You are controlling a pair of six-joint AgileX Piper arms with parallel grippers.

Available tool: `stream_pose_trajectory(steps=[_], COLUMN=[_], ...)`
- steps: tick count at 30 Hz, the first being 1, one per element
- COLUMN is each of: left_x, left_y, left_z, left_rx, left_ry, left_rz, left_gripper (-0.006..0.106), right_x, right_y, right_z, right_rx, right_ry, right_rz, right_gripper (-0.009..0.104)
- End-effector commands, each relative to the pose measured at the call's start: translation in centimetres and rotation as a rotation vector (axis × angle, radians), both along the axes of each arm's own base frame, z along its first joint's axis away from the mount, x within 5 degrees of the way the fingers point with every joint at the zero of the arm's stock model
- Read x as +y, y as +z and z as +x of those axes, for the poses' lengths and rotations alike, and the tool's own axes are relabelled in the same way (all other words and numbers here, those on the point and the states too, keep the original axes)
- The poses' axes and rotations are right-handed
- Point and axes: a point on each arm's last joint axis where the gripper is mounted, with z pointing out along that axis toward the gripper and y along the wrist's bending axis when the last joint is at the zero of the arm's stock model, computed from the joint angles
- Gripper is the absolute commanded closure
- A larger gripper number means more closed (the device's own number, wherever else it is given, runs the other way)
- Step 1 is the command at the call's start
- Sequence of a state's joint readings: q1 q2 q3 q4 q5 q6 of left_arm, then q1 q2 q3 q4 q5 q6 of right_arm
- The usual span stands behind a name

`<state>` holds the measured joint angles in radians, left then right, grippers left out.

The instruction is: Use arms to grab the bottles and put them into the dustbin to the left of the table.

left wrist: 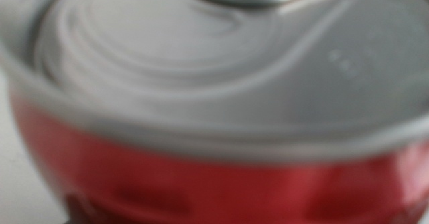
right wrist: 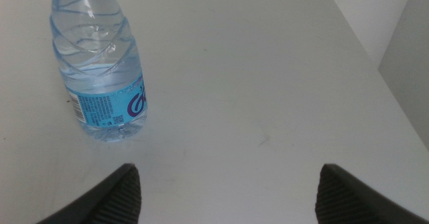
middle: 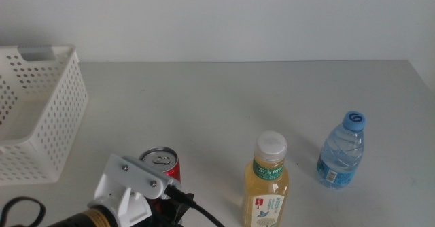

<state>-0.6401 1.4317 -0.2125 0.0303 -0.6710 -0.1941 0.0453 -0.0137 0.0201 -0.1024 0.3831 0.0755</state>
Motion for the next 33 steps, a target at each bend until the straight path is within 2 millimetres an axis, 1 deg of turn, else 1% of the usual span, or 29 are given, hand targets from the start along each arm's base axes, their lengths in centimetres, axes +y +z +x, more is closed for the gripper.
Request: stream_pose_trajectory(steps=[1,6,8,11,13,15,18,21,23,26,29,33], left_x=[-0.9,-1.4,-1.2,-0.3,0.5,2.0,4.3,6.2,7.3,9.0,10.6,13.8], left_y=[2.9,6.8,8.4,10.7,12.6,14.5,17.4,19.9,21.0,22.6,22.9,22.8], left_z=[0.9,2.4,3.3,4.8,5.9,7.3,9.0,10.1,10.8,12.4,14.4,16.6], left_rx=[-0.081,-0.063,-0.033,0.058,0.130,0.181,0.219,0.246,0.265,0.271,0.306,0.392], left_ry=[-0.028,-0.034,-0.011,0.043,0.093,0.153,0.229,0.270,0.268,0.272,0.286,0.356], left_rz=[-0.012,0.091,0.128,0.200,0.231,0.244,0.268,0.307,0.359,0.416,0.424,0.424], left_gripper=[0.093,0.093,0.093,0.093,0.093,0.093,0.093,0.093,0.093,0.093,0.093,0.093], right_x=[0.0,0.0,0.0,0.0,0.0,0.0,0.0,0.0,0.0,0.0,0.0,0.0], right_y=[0.7,0.7,0.7,0.7,0.7,0.7,0.7,0.7,0.7,0.7,0.7,0.7], right_z=[0.0,0.0,0.0,0.0,0.0,0.0,0.0,0.0,0.0,0.0,0.0,0.0], right_rx=[-0.085,-0.085,-0.085,-0.085,-0.085,-0.085,-0.085,-0.085,-0.085,-0.085,-0.085,-0.085], right_ry=[0.004,0.004,0.004,0.004,0.004,0.004,0.004,0.004,0.004,0.004,0.004,0.004], right_rz=[-0.021,-0.021,-0.021,-0.021,-0.021,-0.021,-0.021,-0.021,-0.021,-0.021,-0.021,-0.021], right_gripper=[0.028,0.028,0.028,0.028,0.028,0.028,0.028,0.028,0.028,0.028,0.028,0.028])
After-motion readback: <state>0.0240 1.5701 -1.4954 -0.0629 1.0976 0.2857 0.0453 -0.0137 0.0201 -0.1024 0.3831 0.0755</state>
